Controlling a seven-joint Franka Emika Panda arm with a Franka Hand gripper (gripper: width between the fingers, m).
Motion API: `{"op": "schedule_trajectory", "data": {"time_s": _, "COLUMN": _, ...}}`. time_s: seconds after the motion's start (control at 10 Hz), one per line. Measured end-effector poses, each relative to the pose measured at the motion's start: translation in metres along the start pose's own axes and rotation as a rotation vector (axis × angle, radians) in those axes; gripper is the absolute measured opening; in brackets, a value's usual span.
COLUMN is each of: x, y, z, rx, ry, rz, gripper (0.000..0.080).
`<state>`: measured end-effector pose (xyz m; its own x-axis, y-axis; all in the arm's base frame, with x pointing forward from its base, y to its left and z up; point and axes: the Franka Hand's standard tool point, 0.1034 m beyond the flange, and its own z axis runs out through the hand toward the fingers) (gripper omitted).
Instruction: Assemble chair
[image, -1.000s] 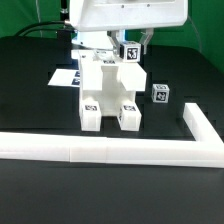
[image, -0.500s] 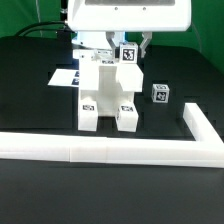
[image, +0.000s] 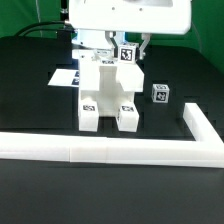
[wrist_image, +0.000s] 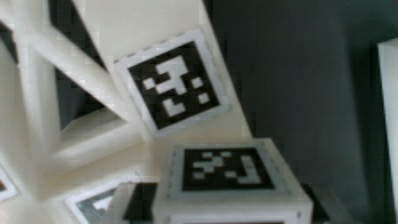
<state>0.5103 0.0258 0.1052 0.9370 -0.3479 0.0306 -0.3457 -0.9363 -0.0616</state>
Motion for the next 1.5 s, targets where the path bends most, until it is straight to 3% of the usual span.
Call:
{"op": "schedule_trajectory", "data": {"time_s": 0.9, "x": -0.001, "y": -0.0014, "z": 0.0006, "rx": 0.008, "ry": -0.006, "rz": 0.568, "gripper": 0.0273}}
{"op": "schedule_trajectory", "data": {"time_s": 1.1, "x": -0.001, "y": -0.0014, "z": 0.0006, "rx": 0.008, "ry": -0.006, "rz": 0.554, "gripper": 0.0273}}
{"op": "schedule_trajectory", "data": {"time_s": 1.2, "x": -0.0013, "y": -0.0016, "z": 0.0006, "rx": 0.008, "ry": -0.007, "rz": 0.529, "gripper": 0.0481}}
{"op": "schedule_trajectory", "data": {"time_s": 1.3, "x": -0.0018, "y": -0.0028, "z": 0.0001, "rx": 0.008, "ry": -0.011, "rz": 0.526, "gripper": 0.0481}}
{"op": "schedule_trajectory", "data": {"time_s": 1.4, "x": -0.0015, "y": -0.0028, "z": -0.0001, "rx": 0.008, "ry": -0.01, "rz": 0.487, "gripper": 0.061}}
{"op": "schedule_trajectory", "data": {"time_s": 1.5, "x": -0.0015, "y": -0.0027, "z": 0.0001, "rx": 0.008, "ry": -0.01, "rz": 0.407, "gripper": 0.064}}
